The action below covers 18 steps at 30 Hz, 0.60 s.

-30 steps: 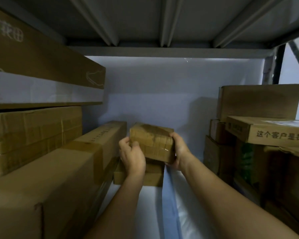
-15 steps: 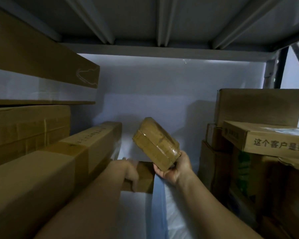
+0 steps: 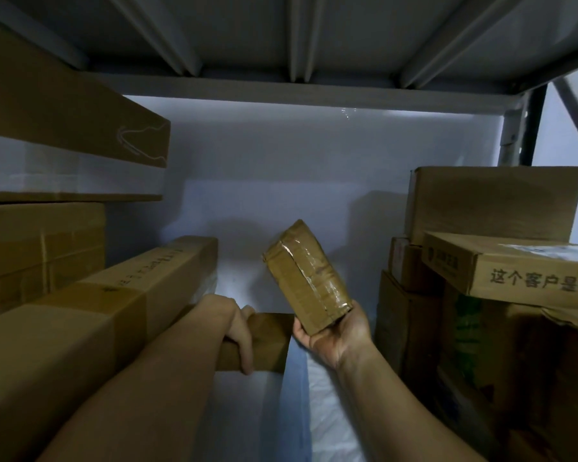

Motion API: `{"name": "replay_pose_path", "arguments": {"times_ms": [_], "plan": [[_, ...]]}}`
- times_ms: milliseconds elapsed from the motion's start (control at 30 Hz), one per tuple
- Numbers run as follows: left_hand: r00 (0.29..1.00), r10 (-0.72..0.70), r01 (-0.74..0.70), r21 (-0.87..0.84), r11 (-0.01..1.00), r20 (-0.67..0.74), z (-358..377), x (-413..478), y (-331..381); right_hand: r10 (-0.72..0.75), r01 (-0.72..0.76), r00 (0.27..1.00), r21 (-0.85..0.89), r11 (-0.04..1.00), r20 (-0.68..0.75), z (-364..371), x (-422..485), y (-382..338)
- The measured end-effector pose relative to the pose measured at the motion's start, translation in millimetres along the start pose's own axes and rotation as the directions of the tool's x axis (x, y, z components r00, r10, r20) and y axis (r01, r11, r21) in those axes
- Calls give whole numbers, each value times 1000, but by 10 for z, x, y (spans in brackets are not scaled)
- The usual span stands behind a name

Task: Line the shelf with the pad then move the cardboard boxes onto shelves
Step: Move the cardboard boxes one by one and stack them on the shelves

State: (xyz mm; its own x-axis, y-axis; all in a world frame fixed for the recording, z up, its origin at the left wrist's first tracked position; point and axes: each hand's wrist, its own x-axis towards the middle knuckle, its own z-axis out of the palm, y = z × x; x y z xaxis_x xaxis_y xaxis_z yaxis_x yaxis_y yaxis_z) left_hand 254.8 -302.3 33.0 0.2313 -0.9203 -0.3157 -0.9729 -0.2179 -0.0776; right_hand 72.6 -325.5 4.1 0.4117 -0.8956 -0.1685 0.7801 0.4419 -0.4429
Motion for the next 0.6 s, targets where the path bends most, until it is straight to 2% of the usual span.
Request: {"name": "replay_pose_path", "arguments": {"times_ms": [167, 267, 333, 400, 467, 600], "plan": [[999, -50, 51, -66, 997, 12, -24, -178, 135, -60, 56, 996, -69, 996, -61, 62, -81, 23], [963, -85, 125, -143, 982, 257, -41, -206, 142, -109, 97, 989, -115, 989, -102, 80, -128, 38], [945, -108, 157, -138, 978, 310, -58, -266, 110, -105, 89, 987, -127, 988, -124, 112, -151, 51], [967, -112, 144, -132, 981, 228, -26, -317, 81, -110, 92, 986, -137, 986, -127, 150, -185, 75], [989, -122, 132, -136, 982, 82, 36, -372, 81, -134, 118, 984, -138, 983, -118, 195, -226, 89], [962, -216, 187, -173, 967, -167, 140, -530, 177, -194, 187, 977, -93, 978, -85, 277, -324, 102]]}}
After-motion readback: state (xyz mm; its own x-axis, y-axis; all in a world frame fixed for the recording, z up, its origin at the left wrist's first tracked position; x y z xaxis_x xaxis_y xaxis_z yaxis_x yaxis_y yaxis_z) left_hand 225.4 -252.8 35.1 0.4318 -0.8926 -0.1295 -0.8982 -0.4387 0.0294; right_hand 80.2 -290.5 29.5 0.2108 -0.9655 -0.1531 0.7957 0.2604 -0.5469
